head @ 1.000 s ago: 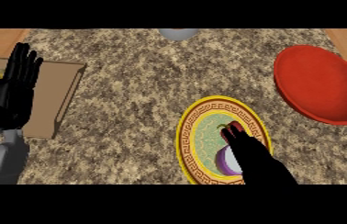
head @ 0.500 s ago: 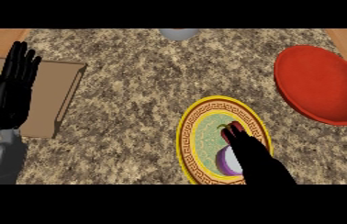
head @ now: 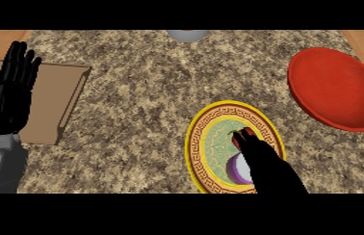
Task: Pick the can from the plate and place it in the bowl
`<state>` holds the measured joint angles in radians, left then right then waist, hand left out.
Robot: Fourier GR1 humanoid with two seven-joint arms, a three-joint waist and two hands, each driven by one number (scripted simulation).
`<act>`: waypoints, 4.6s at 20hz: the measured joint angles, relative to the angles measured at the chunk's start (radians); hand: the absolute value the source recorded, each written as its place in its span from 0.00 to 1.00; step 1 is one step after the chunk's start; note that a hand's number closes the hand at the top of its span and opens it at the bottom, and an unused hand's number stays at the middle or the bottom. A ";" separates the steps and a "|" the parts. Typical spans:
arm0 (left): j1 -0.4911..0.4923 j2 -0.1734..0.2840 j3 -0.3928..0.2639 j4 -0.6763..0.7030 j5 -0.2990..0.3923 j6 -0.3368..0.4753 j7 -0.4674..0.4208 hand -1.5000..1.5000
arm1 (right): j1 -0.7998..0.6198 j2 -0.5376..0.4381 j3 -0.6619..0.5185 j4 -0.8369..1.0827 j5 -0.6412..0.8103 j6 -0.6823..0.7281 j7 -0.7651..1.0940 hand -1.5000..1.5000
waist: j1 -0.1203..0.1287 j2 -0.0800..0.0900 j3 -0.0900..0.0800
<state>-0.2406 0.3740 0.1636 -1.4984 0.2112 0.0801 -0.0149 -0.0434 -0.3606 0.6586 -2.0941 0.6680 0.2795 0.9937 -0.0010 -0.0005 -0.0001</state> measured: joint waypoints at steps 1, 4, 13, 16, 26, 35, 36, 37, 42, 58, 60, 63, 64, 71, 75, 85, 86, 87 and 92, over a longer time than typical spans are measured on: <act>0.001 -0.002 -0.004 -0.017 -0.006 0.005 0.015 0.50 | -0.004 0.019 0.006 0.023 0.014 0.000 -0.002 0.00 | 0.001 0.000 0.000; -0.014 -0.002 0.008 -0.003 -0.011 -0.003 0.020 0.50 | 0.010 0.033 -0.005 0.066 0.034 0.005 -0.030 0.00 | 0.000 0.000 0.000; 0.008 -0.014 0.028 -0.014 -0.020 -0.033 0.014 0.50 | 0.053 0.078 -0.054 0.145 0.090 0.003 -0.068 0.00 | 0.000 -0.005 -0.003; -0.003 -0.020 0.038 0.005 -0.022 -0.038 0.007 0.50 | 0.052 0.078 -0.082 0.165 0.097 0.010 -0.088 1.00 | 0.000 -0.006 -0.005; 0.000 -0.049 0.039 0.002 -0.050 -0.043 -0.001 0.50 | 0.019 0.103 -0.100 0.234 0.233 -0.075 -0.241 1.00 | 0.000 -0.012 -0.009; 0.037 -0.046 0.073 -0.033 -0.050 -0.019 0.014 0.50 | 0.189 -0.194 -0.424 0.274 0.111 -0.089 -0.433 1.00 | -0.071 -0.003 0.005; 0.042 -0.047 0.076 -0.033 -0.049 -0.019 0.014 0.50 | 0.203 -0.231 -0.473 0.301 0.093 -0.091 -0.459 1.00 | -0.078 -0.002 0.006; 0.046 -0.045 0.080 -0.033 -0.048 -0.018 0.013 0.50 | 0.215 -0.268 -0.519 0.329 0.075 -0.092 -0.489 1.00 | -0.084 -0.001 0.008; 0.064 -0.040 0.094 -0.036 -0.043 -0.019 0.009 0.50 | 0.255 -0.437 -0.757 0.495 -0.023 -0.123 -0.684 1.00 | -0.092 -0.004 0.011; 0.044 -0.039 0.073 -0.048 -0.041 -0.042 0.019 0.50 | 0.228 -0.816 -1.353 1.100 -0.419 -0.016 -1.557 1.00 | -0.033 -0.004 0.005; 0.032 -0.040 0.069 -0.034 -0.045 -0.044 0.015 0.50 | 0.204 -0.860 -1.391 1.170 -0.469 0.063 -1.620 1.00 | -0.024 -0.002 0.004; 0.009 -0.047 0.058 -0.027 -0.048 -0.042 0.023 0.50 | 0.152 -0.918 -1.411 1.246 -0.523 0.158 -1.640 1.00 | -0.008 0.001 0.002; 0.005 -0.048 0.056 -0.019 -0.047 -0.050 0.016 0.50 | 0.128 -0.928 -1.401 1.262 -0.530 0.169 -1.635 1.00 | -0.003 0.002 0.002; -0.029 -0.054 0.044 0.002 -0.058 -0.053 0.019 0.50 | -0.053 -0.958 -1.305 1.236 -0.596 0.272 -1.486 1.00 | 0.017 0.004 0.000; -0.038 -0.070 0.030 0.000 -0.071 -0.042 0.024 0.50 | -0.166 -0.930 -1.205 1.187 -0.596 0.291 -1.393 1.00 | 0.024 0.005 0.000; -0.025 -0.068 0.045 0.027 -0.075 -0.062 -0.013 0.50 | -0.371 -0.753 -0.976 1.064 -0.539 0.268 -1.173 1.00 | 0.022 0.004 -0.001; -0.022 -0.069 0.046 0.022 -0.071 -0.065 -0.012 0.50 | -0.397 -0.735 -0.956 1.074 -0.523 0.259 -1.165 1.00 | 0.023 0.004 -0.001; -0.019 -0.068 0.050 0.025 -0.071 -0.066 -0.017 0.50 | -0.404 -0.706 -0.936 1.063 -0.509 0.242 -1.147 1.00 | 0.021 0.004 -0.001; -0.035 -0.064 0.054 0.027 -0.072 -0.065 0.000 0.50 | -0.447 -0.590 -0.845 1.070 -0.398 0.129 -1.105 1.00 | 0.020 0.004 0.000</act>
<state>-0.2761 0.3096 0.2180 -1.4710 0.1394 0.0149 -0.0154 -0.4905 -0.9502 -0.1863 -1.0244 0.2702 0.4087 -0.1109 0.0186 0.0039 -0.0004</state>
